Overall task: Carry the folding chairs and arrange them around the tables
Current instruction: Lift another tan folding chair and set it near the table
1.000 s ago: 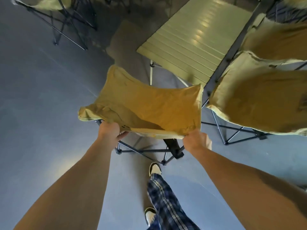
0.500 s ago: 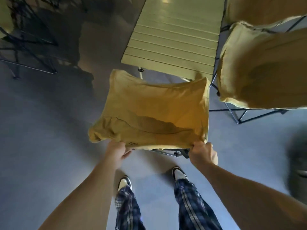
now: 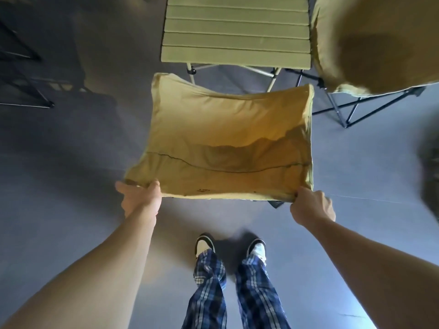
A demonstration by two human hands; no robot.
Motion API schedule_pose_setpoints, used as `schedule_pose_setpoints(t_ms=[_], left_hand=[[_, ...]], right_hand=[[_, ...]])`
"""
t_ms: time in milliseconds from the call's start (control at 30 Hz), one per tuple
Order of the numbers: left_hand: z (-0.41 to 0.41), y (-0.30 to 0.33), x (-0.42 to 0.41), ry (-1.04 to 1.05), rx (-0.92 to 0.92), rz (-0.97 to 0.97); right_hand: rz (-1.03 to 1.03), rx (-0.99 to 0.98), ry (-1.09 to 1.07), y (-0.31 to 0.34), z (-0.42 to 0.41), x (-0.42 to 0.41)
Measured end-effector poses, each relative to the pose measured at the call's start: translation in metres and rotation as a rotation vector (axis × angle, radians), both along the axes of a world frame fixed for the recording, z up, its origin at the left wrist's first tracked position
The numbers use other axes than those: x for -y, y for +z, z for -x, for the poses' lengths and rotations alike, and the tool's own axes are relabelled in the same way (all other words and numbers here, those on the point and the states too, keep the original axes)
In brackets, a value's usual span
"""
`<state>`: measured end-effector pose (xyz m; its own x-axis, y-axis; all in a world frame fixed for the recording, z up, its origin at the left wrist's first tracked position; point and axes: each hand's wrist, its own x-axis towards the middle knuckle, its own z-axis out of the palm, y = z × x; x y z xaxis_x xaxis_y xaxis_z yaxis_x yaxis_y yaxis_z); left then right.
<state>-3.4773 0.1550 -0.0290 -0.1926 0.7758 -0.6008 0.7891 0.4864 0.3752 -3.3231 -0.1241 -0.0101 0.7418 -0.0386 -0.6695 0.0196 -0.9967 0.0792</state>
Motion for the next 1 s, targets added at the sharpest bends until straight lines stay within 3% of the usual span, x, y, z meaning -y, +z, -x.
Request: schedule_pose_setpoints(t_ms=[267,600,1000], left_hand=[[0.001,-0.010,0.001,-0.225,-0.149,-0.063],[0.002,-0.010,0.017,-0.191,-0.143,-0.101],[0.004,-0.009,0.012,-0.303,-0.175,-0.084]], right_hand=[[0.009,0.028,0.101,-0.009,-0.001,0.006],[-0.007,0.039,0.165,-0.008,-0.004,0.014],[0.022,0.009,0.244,-0.013,-0.003,0.016]])
